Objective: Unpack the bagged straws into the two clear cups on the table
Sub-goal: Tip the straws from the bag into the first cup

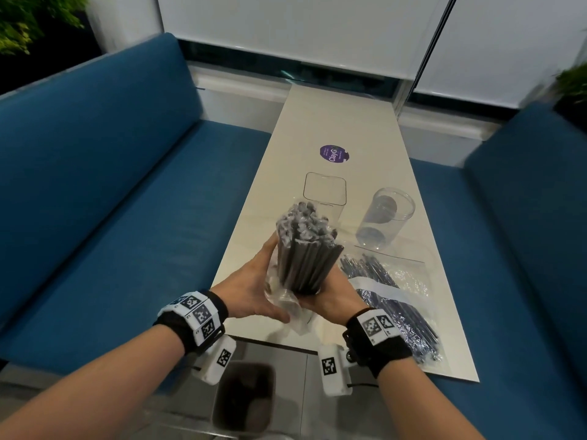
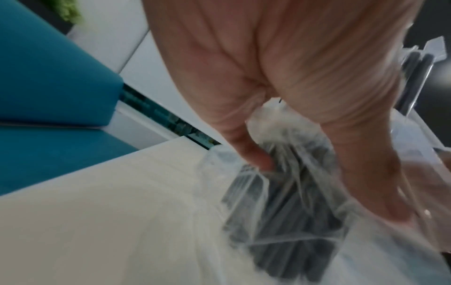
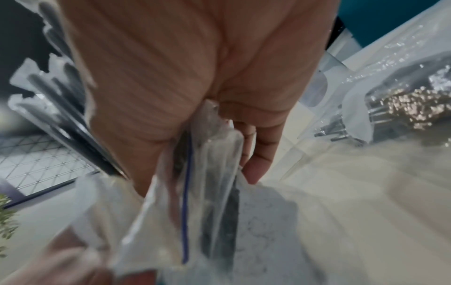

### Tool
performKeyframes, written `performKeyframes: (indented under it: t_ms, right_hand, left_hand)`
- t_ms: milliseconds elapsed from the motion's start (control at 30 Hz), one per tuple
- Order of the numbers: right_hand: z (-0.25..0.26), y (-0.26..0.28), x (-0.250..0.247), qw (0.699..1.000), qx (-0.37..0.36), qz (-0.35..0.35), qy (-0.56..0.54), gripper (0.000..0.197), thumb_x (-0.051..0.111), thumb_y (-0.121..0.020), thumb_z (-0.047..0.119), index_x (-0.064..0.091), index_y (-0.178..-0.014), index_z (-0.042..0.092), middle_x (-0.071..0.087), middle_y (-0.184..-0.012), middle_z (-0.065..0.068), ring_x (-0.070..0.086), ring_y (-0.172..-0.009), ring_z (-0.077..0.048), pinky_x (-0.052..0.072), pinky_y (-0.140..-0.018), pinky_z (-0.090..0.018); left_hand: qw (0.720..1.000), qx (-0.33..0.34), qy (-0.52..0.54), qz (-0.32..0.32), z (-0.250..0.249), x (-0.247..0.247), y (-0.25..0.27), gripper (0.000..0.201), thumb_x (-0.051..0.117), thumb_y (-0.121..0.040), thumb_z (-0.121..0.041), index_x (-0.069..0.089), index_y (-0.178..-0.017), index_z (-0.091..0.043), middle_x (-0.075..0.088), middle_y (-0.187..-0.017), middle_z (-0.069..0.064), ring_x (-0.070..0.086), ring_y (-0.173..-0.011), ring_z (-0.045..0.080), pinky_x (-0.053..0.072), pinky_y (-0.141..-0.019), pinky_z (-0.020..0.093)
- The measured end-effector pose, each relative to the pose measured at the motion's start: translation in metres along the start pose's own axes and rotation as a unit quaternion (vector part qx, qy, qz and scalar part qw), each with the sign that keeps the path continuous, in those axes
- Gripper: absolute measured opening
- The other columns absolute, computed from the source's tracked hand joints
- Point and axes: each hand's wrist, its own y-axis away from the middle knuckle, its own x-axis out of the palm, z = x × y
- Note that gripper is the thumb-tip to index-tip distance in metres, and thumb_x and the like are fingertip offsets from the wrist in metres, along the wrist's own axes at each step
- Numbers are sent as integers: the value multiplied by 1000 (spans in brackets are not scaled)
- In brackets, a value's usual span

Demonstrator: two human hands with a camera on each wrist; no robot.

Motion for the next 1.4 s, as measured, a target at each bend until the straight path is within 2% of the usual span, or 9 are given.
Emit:
performKeyframes:
  t_ms: [233,367,666,766,866,1000,1133,1300,1400]
  right_hand:
    - [3,10,-4,998,7,52,-34,42,85,-82,25,68,-118,14,71,-111,-12,72,-103,-21,61,-87,-34]
    - [2,4,-16,999,21,-13,43,111,95,-58,60,42,-142,10,57,-129,6,67,-112,-9,60,-95,-36]
    - [23,9,-25,999,4,20,48,105,80,-82,-3,9,-160,5,46,-150,-7,53,-134,-19,34,-93,4]
    - [26,13,-35,998,-12,44,-36,142,94,-71,12,-14,-160,30,55,-130,7,66,-111,-9,56,-98,-20]
    - [26,26,-46,971,11,-20,-240,130,94,-68,28,3,-158,49,68,-131,-6,69,-122,-22,53,-107,-57]
    - [19,38,-42,955,11,-48,-294,141,103,-49,46,18,-161,41,50,-158,1,52,-144,-25,42,-116,-60]
    - [22,33,-14,983,-54,-16,-173,150,107,-44,11,16,-163,22,36,-164,-7,45,-149,-23,41,-119,-55]
    - [31,25,2,990,0,-128,-59,76,91,-65,42,59,-122,4,74,-92,-10,73,-68,-18,56,-55,-22]
    - [16,24,-2,984,35,-163,-66,65,85,-66,32,62,-115,-4,75,-85,-13,73,-60,-24,54,-46,-21]
  left_hand:
    - [997,14,56,-49,-13,0,-5,84,99,-56,-17,54,-122,-44,64,-116,-33,58,-112,-14,48,-93,11]
    - [992,15,122,-18,-21,-7,-3,93,99,-60,-13,49,-131,-46,64,-125,-31,57,-121,-11,45,-100,14]
    - [976,17,181,-117,-58,13,-2,80,98,-62,-17,56,-127,-36,74,-108,-22,70,-101,-7,54,-79,8]
    - [961,9,216,-170,-59,4,-6,64,95,-69,-15,63,-124,-24,78,-102,-12,74,-95,-3,56,-76,12]
    - [941,2,265,-209,-56,-9,-6,55,93,-71,-13,69,-121,-14,80,-107,0,77,-101,16,63,-85,31]
    - [924,36,297,-239,-62,-16,-4,48,89,-70,-9,73,-116,-6,80,-108,9,77,-101,25,62,-87,36]
    - [925,71,289,-237,-75,-7,-3,47,87,-75,-4,72,-120,-2,79,-112,10,76,-105,23,60,-89,31]
    - [931,50,307,-190,-94,18,-5,59,86,-78,-25,64,-132,-15,78,-117,-5,73,-109,8,58,-90,22]
    - [950,44,249,-183,-108,26,-11,61,80,-85,-28,51,-137,-24,72,-119,-16,70,-103,-7,56,-88,14]
